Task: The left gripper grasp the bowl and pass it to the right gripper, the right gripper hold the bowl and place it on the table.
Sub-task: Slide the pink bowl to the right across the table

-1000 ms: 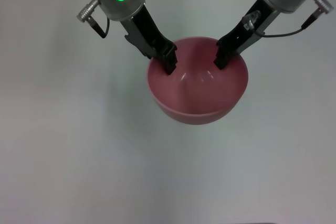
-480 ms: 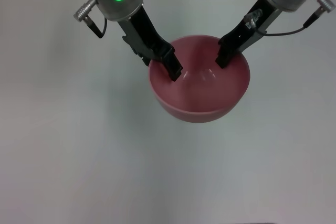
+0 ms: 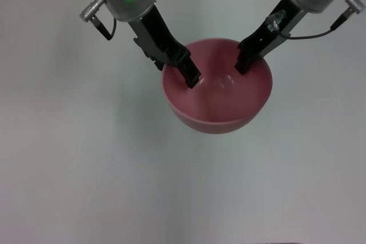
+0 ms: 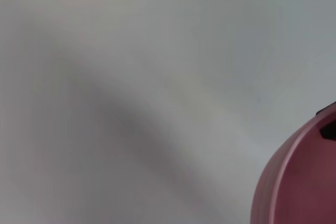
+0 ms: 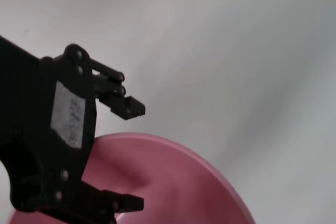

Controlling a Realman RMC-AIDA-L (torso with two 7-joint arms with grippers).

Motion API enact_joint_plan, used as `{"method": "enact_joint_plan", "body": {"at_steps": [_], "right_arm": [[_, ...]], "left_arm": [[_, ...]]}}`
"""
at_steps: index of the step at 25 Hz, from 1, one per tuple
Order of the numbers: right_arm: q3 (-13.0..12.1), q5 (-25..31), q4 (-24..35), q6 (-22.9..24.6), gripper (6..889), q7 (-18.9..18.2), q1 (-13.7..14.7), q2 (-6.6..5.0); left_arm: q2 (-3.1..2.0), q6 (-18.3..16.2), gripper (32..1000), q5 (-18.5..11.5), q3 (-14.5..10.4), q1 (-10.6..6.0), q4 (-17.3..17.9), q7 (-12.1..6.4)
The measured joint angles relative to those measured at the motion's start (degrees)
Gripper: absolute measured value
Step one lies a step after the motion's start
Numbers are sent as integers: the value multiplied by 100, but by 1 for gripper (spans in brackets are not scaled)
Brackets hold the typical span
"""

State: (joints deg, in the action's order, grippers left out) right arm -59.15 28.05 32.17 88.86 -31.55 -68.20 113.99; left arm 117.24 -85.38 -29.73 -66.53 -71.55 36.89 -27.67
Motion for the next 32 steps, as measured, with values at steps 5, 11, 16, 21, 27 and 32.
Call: {"method": "enact_joint_plan", "body": {"at_steps": [5, 11, 16, 21, 27, 32], "right_arm": [[-8, -2, 0, -7, 32, -8, 0, 0], [-9, -35, 0, -9, 32, -12, 1, 3], [-10, -62, 0, -9, 32, -17, 16, 8], [-9, -63, 0, -9, 32, -17, 26, 3], [-9, -63, 0, -9, 31, -25, 26, 0], [-9, -63, 0, -9, 31, -26, 39, -3]], "left_arm": [[0, -121, 861, 14, 0, 1, 165, 32], [0, -335, 861, 30, 0, 0, 293, 58], [12, -514, 861, 36, -14, -1, 525, 111], [-1, -630, 861, 38, -223, 7, 816, 266], [0, -851, 861, 38, -299, 14, 1053, 306], [0, -989, 860, 38, -307, 14, 1265, 325]]}}
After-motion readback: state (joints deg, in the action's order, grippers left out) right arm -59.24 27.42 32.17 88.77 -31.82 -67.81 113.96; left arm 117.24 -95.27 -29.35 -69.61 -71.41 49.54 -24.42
